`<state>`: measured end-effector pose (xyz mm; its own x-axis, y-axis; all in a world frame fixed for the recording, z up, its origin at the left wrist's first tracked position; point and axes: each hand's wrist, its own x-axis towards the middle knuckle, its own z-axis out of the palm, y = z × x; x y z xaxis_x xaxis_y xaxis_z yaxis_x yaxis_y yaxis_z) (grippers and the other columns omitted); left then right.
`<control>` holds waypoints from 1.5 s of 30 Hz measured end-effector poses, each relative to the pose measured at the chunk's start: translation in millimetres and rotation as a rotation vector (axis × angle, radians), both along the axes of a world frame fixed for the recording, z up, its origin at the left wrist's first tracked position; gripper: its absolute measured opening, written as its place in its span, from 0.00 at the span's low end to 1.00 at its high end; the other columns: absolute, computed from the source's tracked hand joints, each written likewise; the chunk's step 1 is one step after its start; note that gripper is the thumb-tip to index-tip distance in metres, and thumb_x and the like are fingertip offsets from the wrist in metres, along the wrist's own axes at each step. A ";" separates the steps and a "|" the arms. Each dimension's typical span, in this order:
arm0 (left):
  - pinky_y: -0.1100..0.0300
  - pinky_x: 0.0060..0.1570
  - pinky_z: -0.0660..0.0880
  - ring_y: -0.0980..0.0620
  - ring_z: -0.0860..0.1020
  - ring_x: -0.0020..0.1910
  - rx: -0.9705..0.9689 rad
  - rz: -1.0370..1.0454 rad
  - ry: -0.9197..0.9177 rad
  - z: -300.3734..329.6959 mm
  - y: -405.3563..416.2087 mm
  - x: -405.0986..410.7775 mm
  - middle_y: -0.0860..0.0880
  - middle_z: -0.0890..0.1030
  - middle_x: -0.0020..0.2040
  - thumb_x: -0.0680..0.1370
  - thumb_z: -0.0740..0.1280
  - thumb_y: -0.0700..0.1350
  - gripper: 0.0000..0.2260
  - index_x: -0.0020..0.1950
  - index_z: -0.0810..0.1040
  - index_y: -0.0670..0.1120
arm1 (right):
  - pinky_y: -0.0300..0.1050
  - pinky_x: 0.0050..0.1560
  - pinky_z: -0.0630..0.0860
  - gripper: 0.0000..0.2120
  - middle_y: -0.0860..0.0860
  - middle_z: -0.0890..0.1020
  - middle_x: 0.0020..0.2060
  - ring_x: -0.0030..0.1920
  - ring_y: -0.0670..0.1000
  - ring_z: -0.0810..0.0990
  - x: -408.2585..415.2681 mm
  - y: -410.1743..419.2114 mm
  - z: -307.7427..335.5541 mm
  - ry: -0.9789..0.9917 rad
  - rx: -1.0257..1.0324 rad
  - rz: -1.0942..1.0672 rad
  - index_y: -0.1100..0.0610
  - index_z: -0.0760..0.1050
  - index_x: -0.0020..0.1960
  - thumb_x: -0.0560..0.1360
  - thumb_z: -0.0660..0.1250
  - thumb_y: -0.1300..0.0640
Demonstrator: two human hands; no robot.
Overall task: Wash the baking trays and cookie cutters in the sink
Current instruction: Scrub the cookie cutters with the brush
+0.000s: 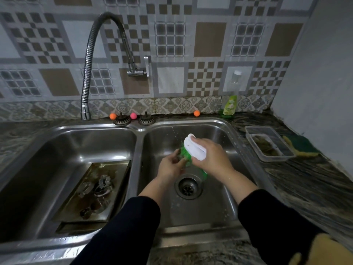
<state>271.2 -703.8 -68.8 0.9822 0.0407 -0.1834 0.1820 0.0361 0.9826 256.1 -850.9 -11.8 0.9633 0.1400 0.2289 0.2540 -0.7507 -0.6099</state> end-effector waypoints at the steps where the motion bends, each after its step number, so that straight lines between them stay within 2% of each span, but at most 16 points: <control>1: 0.66 0.36 0.79 0.50 0.80 0.48 -0.012 0.033 0.007 0.7 2.4 1.7 0.46 0.79 0.55 0.77 0.68 0.36 0.25 0.73 0.66 0.42 | 0.43 0.59 0.73 0.32 0.48 0.77 0.63 0.60 0.51 0.76 -1.4 -0.4 -1.3 0.021 0.009 0.003 0.45 0.70 0.69 0.67 0.74 0.55; 7: 0.65 0.39 0.80 0.49 0.80 0.49 0.114 -0.026 -0.024 -0.2 -0.7 -1.1 0.43 0.81 0.54 0.76 0.68 0.36 0.26 0.73 0.67 0.43 | 0.45 0.59 0.74 0.32 0.49 0.76 0.63 0.61 0.50 0.75 -5.1 -7.7 -10.2 0.070 0.057 -0.033 0.45 0.70 0.70 0.67 0.74 0.54; 11: 0.64 0.39 0.80 0.48 0.81 0.49 -0.086 0.080 0.003 2.7 -1.8 -2.0 0.40 0.79 0.59 0.76 0.69 0.36 0.26 0.73 0.66 0.41 | 0.44 0.57 0.75 0.31 0.48 0.77 0.63 0.60 0.50 0.76 -8.3 -7.5 -8.8 0.104 0.089 -0.028 0.44 0.70 0.70 0.68 0.73 0.53; 13: 0.62 0.40 0.81 0.51 0.83 0.42 -0.194 0.100 0.028 4.5 0.3 -4.0 0.38 0.78 0.59 0.78 0.67 0.37 0.22 0.71 0.69 0.39 | 0.40 0.53 0.74 0.31 0.47 0.76 0.64 0.58 0.48 0.76 -11.6 -10.2 -6.9 0.125 0.134 -0.037 0.44 0.70 0.69 0.68 0.73 0.53; 15: 0.58 0.47 0.81 0.48 0.84 0.46 -0.292 0.125 0.056 8.3 -0.6 -8.1 0.37 0.78 0.59 0.79 0.66 0.39 0.16 0.66 0.71 0.40 | 0.38 0.48 0.72 0.30 0.46 0.75 0.64 0.56 0.47 0.75 -13.5 -13.2 -2.8 0.147 0.222 -0.095 0.43 0.70 0.69 0.68 0.73 0.53; 16: 0.55 0.49 0.80 0.49 0.84 0.43 -0.333 0.146 0.068 10.8 -1.4 -9.6 0.37 0.79 0.57 0.78 0.66 0.40 0.15 0.64 0.72 0.40 | 0.38 0.48 0.72 0.30 0.46 0.75 0.64 0.55 0.47 0.75 -14.9 -12.8 -0.8 0.146 0.246 -0.111 0.43 0.70 0.69 0.69 0.73 0.53; 17: 0.54 0.49 0.80 0.53 0.84 0.35 -0.371 0.170 0.079 13.2 -2.2 -10.0 0.39 0.79 0.54 0.78 0.67 0.40 0.15 0.63 0.71 0.40 | 0.38 0.48 0.72 0.30 0.47 0.76 0.64 0.56 0.47 0.76 -17.2 -10.0 0.9 0.142 0.234 -0.107 0.43 0.70 0.69 0.69 0.73 0.53; 19: 0.55 0.43 0.80 0.58 0.76 0.25 -0.389 0.206 0.090 17.0 -5.5 -9.2 0.43 0.78 0.48 0.77 0.69 0.41 0.14 0.61 0.72 0.41 | 0.39 0.52 0.73 0.30 0.48 0.77 0.63 0.58 0.49 0.77 -22.4 0.6 3.6 0.147 0.142 -0.094 0.44 0.70 0.69 0.68 0.72 0.52; 24: 0.58 0.40 0.80 0.50 0.79 0.40 -0.357 0.313 0.028 23.5 -21.6 -15.6 0.44 0.79 0.50 0.75 0.71 0.39 0.09 0.51 0.75 0.47 | 0.45 0.56 0.76 0.32 0.51 0.76 0.64 0.59 0.53 0.77 -19.0 19.9 10.9 0.185 0.130 -0.253 0.45 0.67 0.72 0.69 0.70 0.51; 28: 0.61 0.35 0.77 0.50 0.78 0.41 -0.337 0.306 0.028 26.1 -15.3 -17.2 0.45 0.80 0.48 0.75 0.71 0.40 0.09 0.52 0.75 0.47 | 0.48 0.56 0.77 0.32 0.48 0.75 0.65 0.59 0.53 0.77 -24.0 24.2 7.0 0.220 0.221 -0.257 0.46 0.67 0.71 0.68 0.70 0.50; 32: 0.57 0.41 0.79 0.49 0.80 0.46 -0.191 0.216 0.005 19.8 -13.7 -19.7 0.44 0.81 0.55 0.75 0.71 0.43 0.12 0.58 0.76 0.49 | 0.50 0.60 0.75 0.31 0.47 0.75 0.66 0.60 0.52 0.76 -29.2 20.9 3.3 0.232 0.315 -0.287 0.47 0.69 0.70 0.68 0.71 0.51; 35: 0.49 0.56 0.78 0.46 0.79 0.54 0.077 0.172 -0.009 17.7 2.3 -19.5 0.45 0.79 0.58 0.71 0.75 0.48 0.29 0.69 0.68 0.48 | 0.45 0.57 0.76 0.30 0.48 0.75 0.65 0.59 0.51 0.77 -39.8 15.3 1.9 0.254 0.272 -0.259 0.46 0.70 0.69 0.68 0.72 0.52; 37: 0.53 0.60 0.75 0.47 0.79 0.57 0.277 0.129 -0.019 17.7 10.9 -21.0 0.45 0.78 0.60 0.70 0.76 0.49 0.35 0.72 0.64 0.44 | 0.43 0.54 0.74 0.30 0.49 0.75 0.65 0.59 0.51 0.77 -43.3 5.3 8.2 0.226 0.254 -0.300 0.47 0.70 0.69 0.68 0.72 0.52; 42: 0.73 0.41 0.70 0.56 0.79 0.47 0.550 -0.067 -0.196 22.4 1.8 -36.5 0.52 0.81 0.48 0.70 0.75 0.42 0.19 0.60 0.77 0.47 | 0.38 0.51 0.72 0.30 0.48 0.78 0.62 0.59 0.49 0.77 -53.1 2.5 25.4 0.111 0.148 -0.227 0.44 0.71 0.69 0.68 0.72 0.52; 44: 0.71 0.38 0.73 0.56 0.81 0.44 0.611 -0.143 -0.237 23.3 -8.1 -40.5 0.54 0.82 0.44 0.69 0.74 0.41 0.13 0.52 0.79 0.48 | 0.40 0.55 0.73 0.30 0.48 0.78 0.63 0.61 0.50 0.76 -55.6 4.0 24.9 0.090 0.064 -0.219 0.44 0.70 0.69 0.68 0.72 0.52; 45: 0.66 0.41 0.77 0.54 0.81 0.43 0.640 -0.159 -0.234 24.1 -11.4 -41.1 0.54 0.83 0.43 0.68 0.74 0.42 0.12 0.50 0.80 0.49 | 0.41 0.57 0.73 0.31 0.48 0.77 0.64 0.61 0.50 0.76 -57.0 1.9 23.1 0.093 0.038 -0.213 0.44 0.69 0.69 0.68 0.72 0.52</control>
